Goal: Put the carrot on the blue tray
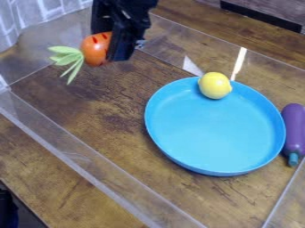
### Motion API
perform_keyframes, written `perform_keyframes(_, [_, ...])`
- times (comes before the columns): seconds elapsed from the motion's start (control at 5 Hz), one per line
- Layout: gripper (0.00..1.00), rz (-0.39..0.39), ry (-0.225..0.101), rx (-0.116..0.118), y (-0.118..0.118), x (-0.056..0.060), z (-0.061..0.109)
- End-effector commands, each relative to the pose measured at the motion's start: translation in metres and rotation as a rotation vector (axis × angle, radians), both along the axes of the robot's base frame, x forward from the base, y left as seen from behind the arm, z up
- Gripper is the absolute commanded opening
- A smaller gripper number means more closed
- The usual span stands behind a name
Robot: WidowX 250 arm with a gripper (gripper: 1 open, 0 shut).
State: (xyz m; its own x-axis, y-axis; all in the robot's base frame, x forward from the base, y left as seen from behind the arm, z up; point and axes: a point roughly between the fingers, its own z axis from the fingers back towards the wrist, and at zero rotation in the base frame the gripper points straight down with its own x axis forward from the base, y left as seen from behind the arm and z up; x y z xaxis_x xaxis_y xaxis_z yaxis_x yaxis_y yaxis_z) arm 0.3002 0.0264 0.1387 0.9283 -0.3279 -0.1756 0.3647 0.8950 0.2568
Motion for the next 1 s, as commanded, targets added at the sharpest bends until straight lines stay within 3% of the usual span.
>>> perform_keyframes(0.0, [0.0,0.007,-0.071,0.012,-0.011,0.004,0.013])
perform_keyframes(0.4, [0.0,0.041,-0.078,0.041,-0.024,-0.004,0.007])
perform_keyframes(0.6, [0.0,0.06,-0.083,0.059,-0.032,-0.009,0.013])
perform_keyframes(0.8, [0.0,0.03,-0.091,0.086,-0.029,-0.01,0.016])
